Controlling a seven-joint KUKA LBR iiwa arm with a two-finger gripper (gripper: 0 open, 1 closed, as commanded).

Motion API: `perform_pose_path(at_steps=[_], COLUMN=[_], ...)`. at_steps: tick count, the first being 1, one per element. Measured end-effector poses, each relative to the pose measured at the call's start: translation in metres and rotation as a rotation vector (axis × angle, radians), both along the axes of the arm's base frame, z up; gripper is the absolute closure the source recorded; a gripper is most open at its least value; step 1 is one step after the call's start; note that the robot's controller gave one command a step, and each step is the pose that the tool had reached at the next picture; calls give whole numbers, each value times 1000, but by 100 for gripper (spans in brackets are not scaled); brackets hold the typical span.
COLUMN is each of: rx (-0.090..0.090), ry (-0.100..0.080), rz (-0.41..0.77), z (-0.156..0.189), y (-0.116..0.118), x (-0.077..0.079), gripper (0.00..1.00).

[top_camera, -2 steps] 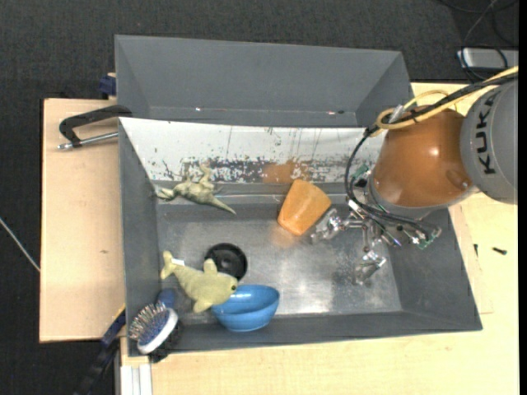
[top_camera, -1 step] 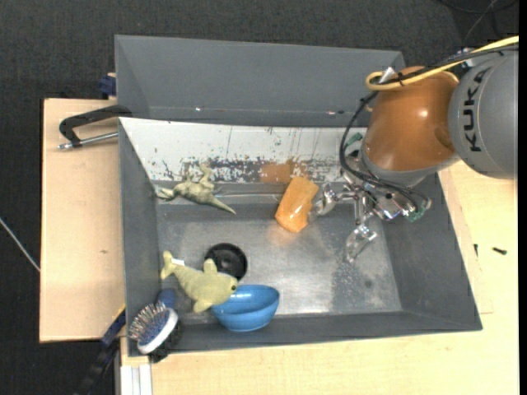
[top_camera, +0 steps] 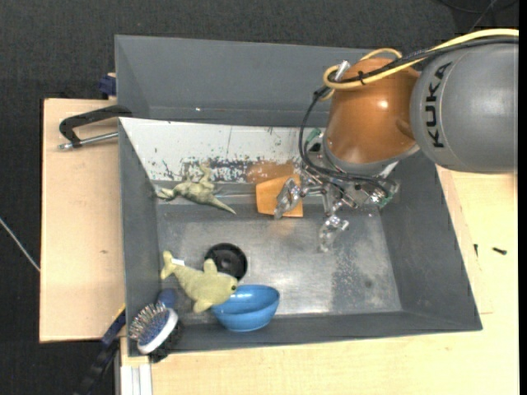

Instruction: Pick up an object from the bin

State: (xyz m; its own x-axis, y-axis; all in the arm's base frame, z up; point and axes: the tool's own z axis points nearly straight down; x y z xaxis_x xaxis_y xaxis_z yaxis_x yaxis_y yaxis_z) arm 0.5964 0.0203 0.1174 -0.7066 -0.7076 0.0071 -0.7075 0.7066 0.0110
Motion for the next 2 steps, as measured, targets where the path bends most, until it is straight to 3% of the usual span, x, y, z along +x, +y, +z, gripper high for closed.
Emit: perform_pose_path(at_steps=[1,2], rx=[4,3], ry=[-15,-35], rz=[48,340], z=[44,-20], y=[84,102], x=[-58,-77], gripper=[0,0])
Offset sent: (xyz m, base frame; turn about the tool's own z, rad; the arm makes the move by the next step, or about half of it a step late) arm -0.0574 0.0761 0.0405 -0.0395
